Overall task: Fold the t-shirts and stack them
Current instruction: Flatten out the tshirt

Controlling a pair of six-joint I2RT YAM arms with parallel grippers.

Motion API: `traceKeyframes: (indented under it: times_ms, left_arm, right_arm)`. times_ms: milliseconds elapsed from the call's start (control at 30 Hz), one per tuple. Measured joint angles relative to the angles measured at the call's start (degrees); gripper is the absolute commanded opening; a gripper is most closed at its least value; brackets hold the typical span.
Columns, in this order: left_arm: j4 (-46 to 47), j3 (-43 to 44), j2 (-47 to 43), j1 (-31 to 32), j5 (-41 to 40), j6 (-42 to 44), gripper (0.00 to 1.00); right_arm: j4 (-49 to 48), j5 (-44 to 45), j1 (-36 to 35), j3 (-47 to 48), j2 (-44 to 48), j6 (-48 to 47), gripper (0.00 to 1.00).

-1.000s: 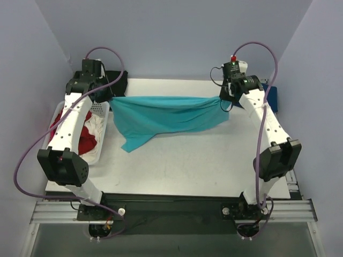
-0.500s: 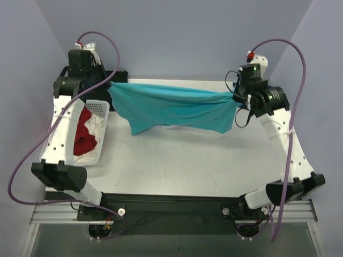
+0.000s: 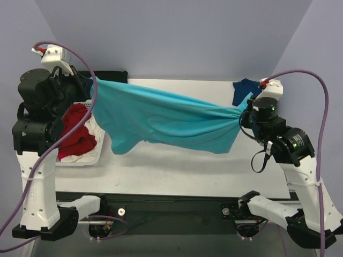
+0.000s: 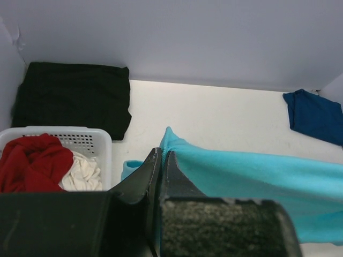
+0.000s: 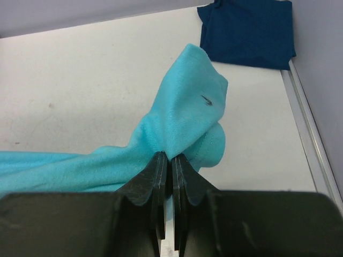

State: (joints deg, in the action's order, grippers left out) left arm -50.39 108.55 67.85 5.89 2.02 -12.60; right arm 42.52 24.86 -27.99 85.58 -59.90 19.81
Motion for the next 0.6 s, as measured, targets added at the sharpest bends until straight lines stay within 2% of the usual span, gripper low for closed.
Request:
traceKeyframes:
  times_ms: [133,233,467,600]
  left_arm:
    - [0.68,-2.89,-0.22,0.0,0.9,-0.09,0.0]
    - [2.8,-5.88,2.78,0.0,1.79,-0.37,0.0]
    - [12.07,-19.45,17.59,0.2,3.93,-2.91,0.0]
    - [15.65,-20.81,31.04,1.07,4.44,-3.67,0.0]
  right_arm:
    - [-1.66,1.31,-0.13,-3.04,2.21,0.31,0.0]
    - [-3.61,2.34,0.94,-5.86,-0.33,1.05,0.0]
    - [-10.64,-1.92,10.4,-14.51,-18.18,6.14,0.0]
    - [-13.29,-4.83,13.6,-14.78,-29.97,7.26,0.0]
